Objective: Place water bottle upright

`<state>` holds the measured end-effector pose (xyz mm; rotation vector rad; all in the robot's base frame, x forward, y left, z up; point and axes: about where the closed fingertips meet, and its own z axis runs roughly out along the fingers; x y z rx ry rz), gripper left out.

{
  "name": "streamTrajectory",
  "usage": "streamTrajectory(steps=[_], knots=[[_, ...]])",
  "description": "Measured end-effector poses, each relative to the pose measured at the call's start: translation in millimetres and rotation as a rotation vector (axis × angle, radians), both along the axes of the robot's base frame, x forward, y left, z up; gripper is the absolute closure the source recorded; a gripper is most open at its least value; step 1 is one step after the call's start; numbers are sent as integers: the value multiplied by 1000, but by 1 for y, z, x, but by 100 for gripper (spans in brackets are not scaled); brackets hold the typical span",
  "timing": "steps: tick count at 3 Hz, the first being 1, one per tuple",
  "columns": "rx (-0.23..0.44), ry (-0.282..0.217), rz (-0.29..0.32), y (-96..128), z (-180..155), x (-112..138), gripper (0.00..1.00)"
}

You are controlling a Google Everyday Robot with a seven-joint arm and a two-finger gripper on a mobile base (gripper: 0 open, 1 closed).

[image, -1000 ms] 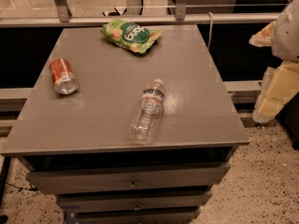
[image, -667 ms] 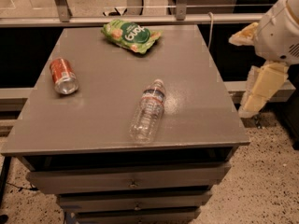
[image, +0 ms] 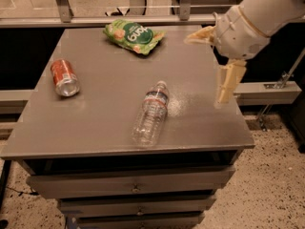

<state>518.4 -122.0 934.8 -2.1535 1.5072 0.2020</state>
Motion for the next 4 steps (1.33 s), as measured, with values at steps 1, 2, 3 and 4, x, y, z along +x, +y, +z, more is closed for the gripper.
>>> streamTrajectory(steps=[1, 2, 3, 4], knots=[[20, -40, 163, 27, -11, 11, 0], [35, -89, 348, 65, -27, 5, 0], [6, -147, 468, 94, -43, -6, 0], [-71, -193, 553, 113, -65, -1, 0]])
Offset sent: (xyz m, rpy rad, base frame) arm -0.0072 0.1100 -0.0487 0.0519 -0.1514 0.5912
